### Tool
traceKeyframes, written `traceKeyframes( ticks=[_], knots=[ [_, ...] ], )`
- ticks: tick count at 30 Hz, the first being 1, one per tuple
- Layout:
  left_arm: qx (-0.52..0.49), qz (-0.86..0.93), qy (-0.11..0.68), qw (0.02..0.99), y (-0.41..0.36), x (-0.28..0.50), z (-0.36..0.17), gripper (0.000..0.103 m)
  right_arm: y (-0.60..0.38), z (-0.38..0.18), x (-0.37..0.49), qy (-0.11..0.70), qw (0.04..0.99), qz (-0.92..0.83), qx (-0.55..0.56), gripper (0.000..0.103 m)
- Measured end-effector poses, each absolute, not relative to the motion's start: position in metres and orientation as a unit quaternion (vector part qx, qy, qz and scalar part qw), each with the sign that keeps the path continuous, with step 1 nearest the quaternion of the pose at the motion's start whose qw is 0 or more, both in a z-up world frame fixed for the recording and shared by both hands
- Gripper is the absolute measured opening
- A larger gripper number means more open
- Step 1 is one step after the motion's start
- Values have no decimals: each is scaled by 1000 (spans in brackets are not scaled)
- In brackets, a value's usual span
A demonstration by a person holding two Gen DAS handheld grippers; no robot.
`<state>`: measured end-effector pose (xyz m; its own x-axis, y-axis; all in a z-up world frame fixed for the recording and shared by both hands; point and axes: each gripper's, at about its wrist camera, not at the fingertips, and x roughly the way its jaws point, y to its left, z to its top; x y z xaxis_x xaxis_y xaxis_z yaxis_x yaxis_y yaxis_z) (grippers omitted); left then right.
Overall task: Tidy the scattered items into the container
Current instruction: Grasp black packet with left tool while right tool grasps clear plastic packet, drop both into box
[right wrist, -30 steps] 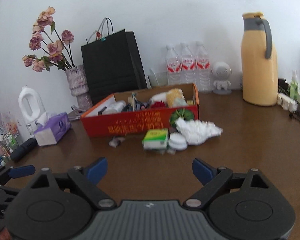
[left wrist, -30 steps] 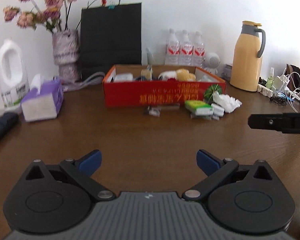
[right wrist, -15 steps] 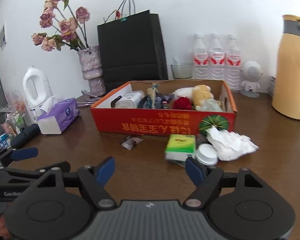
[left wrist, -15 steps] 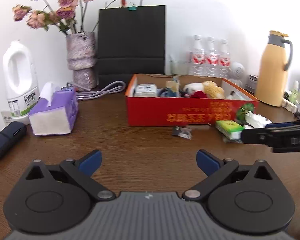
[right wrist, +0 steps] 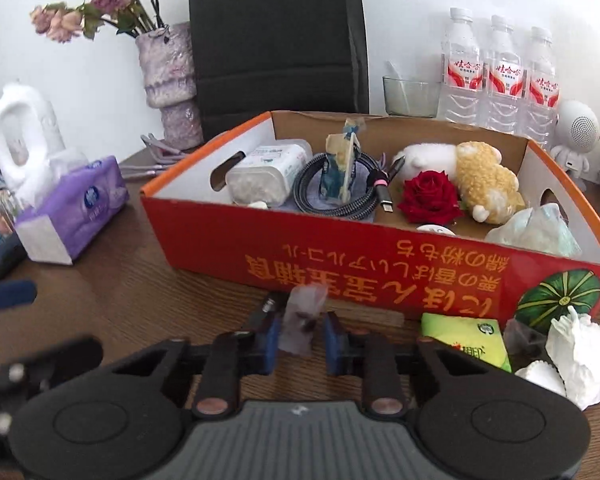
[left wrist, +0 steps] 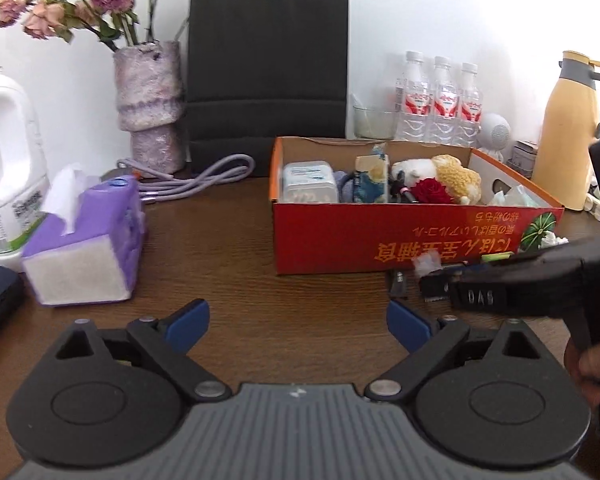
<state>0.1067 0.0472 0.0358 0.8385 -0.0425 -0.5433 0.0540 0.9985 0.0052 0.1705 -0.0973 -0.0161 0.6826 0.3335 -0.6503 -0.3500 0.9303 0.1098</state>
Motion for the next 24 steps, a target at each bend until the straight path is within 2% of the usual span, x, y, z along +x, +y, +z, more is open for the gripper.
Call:
traceKeyframes(
  ticks=[1, 3, 7, 8, 9, 13, 17, 24],
  knots=[
    [10, -31, 290, 956, 44, 113, 34, 92, -101, -16, 170, 352, 917, 187, -10, 16],
    [16, -44, 310, 949, 34, 128, 29, 79, -110, -14, 167, 348, 920, 182, -9, 15],
    [22, -85, 327, 941, 15, 154, 22, 76, -127, -11, 166, 341, 922, 183, 4, 16],
    [26, -87, 330, 940, 10, 161, 21, 72, -130, -10, 166, 341, 921, 187, 10, 16],
    [30, -87, 333, 938, 5, 167, 19, 64, -132, -9, 165, 339, 922, 186, 15, 16],
    [19, -90, 356, 930, -5, 183, 13, 50, -144, -3, 159, 324, 926, 190, 28, 15],
    [30, -97, 350, 931, -12, 182, 12, 15, -150, 3, 154, 309, 929, 201, 41, 15],
    [22, -81, 355, 931, -14, 164, 16, 13, -147, 1, 149, 314, 927, 204, 33, 15]
  ],
)
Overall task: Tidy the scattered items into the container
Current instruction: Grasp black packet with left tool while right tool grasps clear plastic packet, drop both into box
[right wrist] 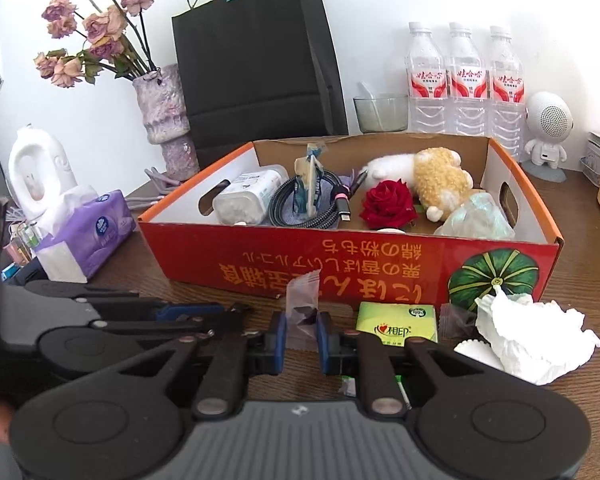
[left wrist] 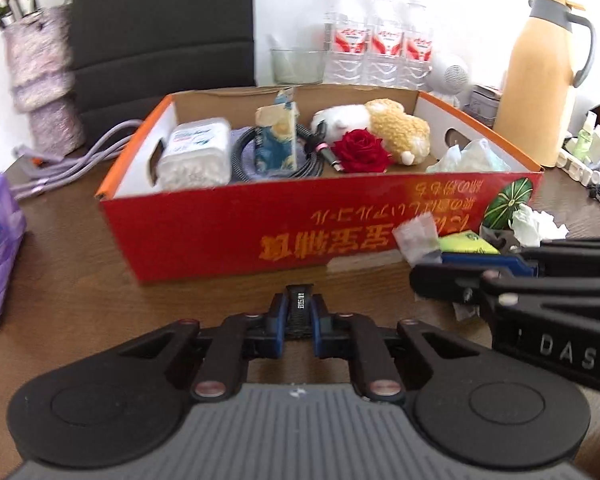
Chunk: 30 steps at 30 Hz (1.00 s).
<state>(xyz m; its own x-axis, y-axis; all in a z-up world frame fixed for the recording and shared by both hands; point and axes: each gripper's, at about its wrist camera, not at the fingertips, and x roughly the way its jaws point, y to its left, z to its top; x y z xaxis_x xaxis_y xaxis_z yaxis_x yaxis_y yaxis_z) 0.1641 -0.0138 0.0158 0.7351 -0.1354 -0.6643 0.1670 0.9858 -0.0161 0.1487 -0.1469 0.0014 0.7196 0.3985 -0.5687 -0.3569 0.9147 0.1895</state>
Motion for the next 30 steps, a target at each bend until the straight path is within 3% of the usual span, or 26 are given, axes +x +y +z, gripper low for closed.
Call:
traceKeyframes(
  ticks=[7, 23, 30],
  knots=[
    [3, -20, 284, 959, -4, 94, 42, 14, -150, 18, 99, 273, 942, 193, 14, 15],
    [18, 3, 201, 979, -23, -53, 44, 14, -166, 21, -36, 210, 965, 158, 9, 15],
    [6, 6, 182, 983, -24, -76, 49, 14, -174, 21, -72, 167, 972, 166, 20, 15]
  ],
)
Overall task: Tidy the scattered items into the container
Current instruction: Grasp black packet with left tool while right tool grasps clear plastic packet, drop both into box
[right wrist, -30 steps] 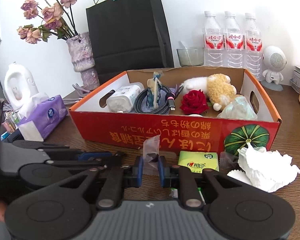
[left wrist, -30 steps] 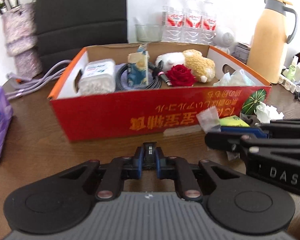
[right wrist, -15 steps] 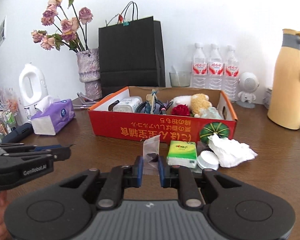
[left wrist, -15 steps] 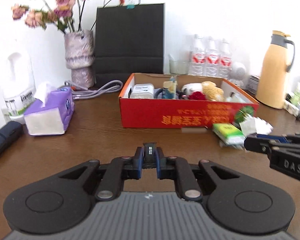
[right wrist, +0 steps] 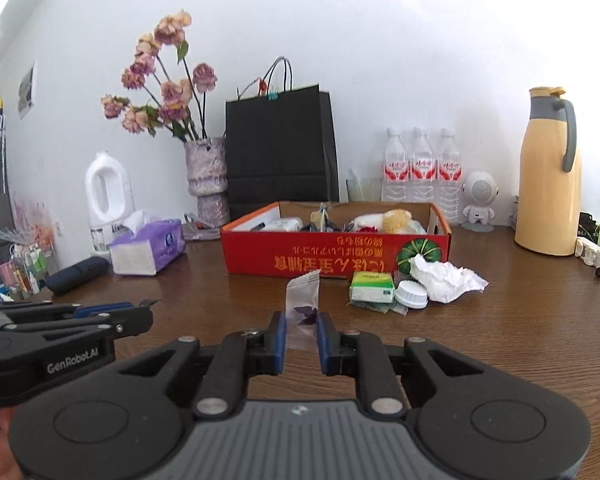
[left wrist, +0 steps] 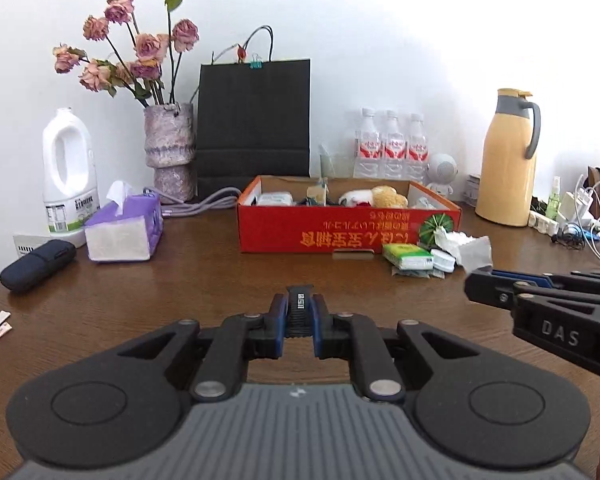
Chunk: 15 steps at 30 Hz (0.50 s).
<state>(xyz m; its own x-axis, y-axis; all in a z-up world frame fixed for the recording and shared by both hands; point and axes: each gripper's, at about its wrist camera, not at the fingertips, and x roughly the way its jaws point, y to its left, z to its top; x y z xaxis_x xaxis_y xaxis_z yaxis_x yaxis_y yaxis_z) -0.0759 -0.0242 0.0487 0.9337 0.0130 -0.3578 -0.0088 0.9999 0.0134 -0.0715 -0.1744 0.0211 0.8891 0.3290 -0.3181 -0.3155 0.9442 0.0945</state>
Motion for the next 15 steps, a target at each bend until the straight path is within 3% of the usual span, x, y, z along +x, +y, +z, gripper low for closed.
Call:
traceKeyframes(
  ticks=[7, 11, 15],
  knots=[
    [-10, -21, 154, 988, -19, -21, 78, 14, -183, 46, -33, 147, 977, 158, 5, 15],
    [5, -5, 125, 992, -20, 61, 101, 14, -184, 74, 35, 124, 979, 159, 8, 15],
    [-8, 19, 154, 988, -16, 154, 129, 14, -175, 107, 117, 113, 984, 138, 3, 15]
  ],
)
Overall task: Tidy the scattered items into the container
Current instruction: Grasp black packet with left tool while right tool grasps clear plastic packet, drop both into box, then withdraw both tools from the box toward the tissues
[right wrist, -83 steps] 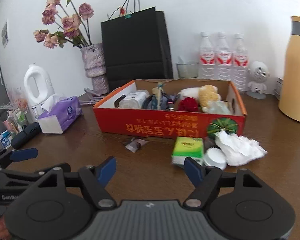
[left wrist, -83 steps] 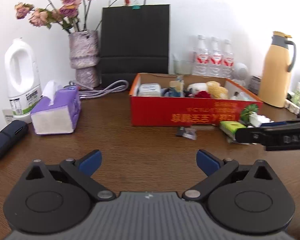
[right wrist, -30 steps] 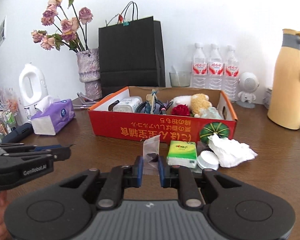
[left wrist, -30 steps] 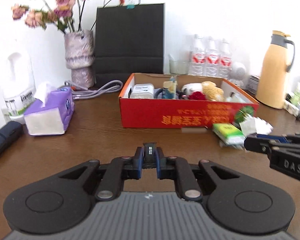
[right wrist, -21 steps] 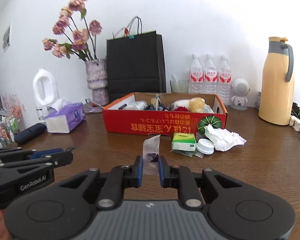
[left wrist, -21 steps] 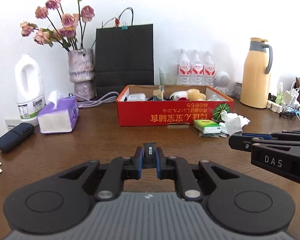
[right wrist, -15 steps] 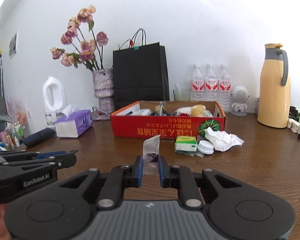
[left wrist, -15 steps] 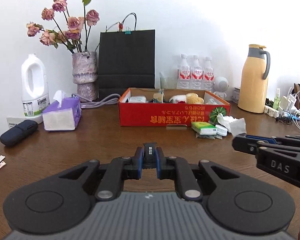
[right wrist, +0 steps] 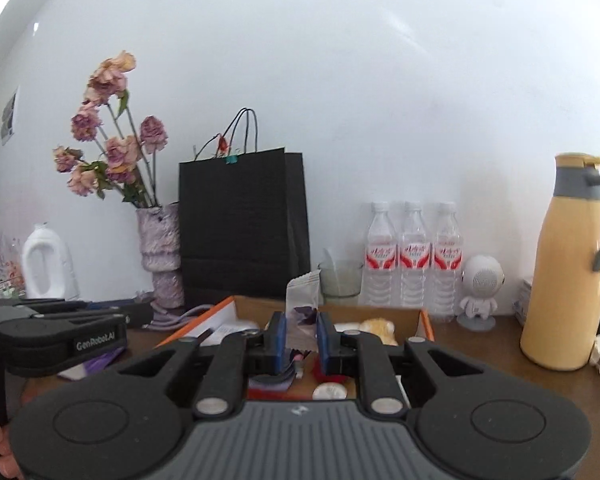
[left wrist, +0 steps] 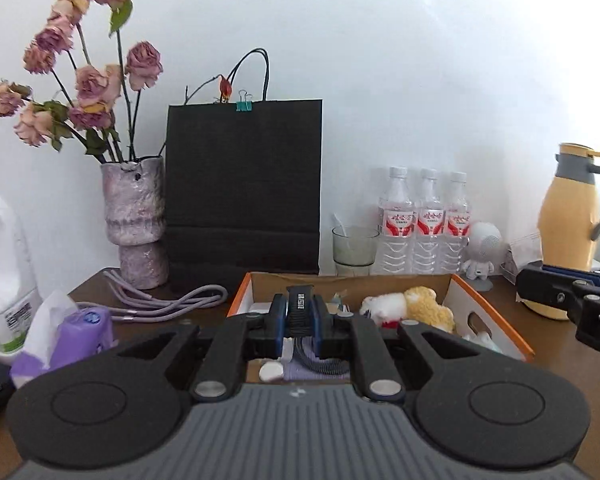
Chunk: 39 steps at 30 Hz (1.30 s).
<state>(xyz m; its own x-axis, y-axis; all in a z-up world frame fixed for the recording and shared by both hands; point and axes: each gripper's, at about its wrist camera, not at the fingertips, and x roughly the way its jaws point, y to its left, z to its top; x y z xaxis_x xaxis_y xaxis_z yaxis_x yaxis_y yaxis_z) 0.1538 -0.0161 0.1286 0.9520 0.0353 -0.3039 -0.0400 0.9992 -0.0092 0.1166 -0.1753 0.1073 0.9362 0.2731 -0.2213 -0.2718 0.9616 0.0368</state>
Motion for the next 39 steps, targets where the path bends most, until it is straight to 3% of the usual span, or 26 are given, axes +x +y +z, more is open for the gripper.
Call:
traceKeyframes(
  ticks=[6, 11, 15, 22, 23, 25, 27, 31, 33, 35, 39],
  knots=[
    [-27, 11, 205, 978, -5, 222, 151, 14, -177, 137, 196, 164, 979, 124, 9, 15],
    [-17, -40, 394, 918, -1, 299, 140, 14, -193, 141, 285, 370, 917, 147, 30, 15],
    [-52, -54, 518, 852, 0, 342, 96, 11, -190, 99, 341, 501, 853, 142, 24, 15],
    [-36, -62, 554, 829, -2, 354, 49, 12, -172, 28, 362, 576, 808, 122, -4, 16],
    [-32, -65, 553, 830, -2, 354, 50, 12, -169, 27, 363, 577, 808, 116, -13, 20],
    [-33, -62, 551, 832, 1, 354, 56, 17, -167, 30, 366, 577, 809, 107, -12, 39],
    [-33, -59, 552, 831, 2, 356, 65, 29, -169, 41, 368, 572, 814, 101, -6, 55],
    [-5, -51, 552, 832, 3, 351, 83, 48, -179, 69, 369, 564, 821, 91, -1, 68],
    [3, -37, 556, 830, 6, 347, 89, 67, -184, 80, 365, 557, 827, 82, -9, 82],
    [5, -20, 556, 831, 10, 341, 93, 74, -190, 88, 361, 552, 831, 70, -9, 83],
    [22, 4, 531, 847, 8, 324, 103, 75, -200, 96, 345, 544, 837, 61, 9, 83]
  ],
)
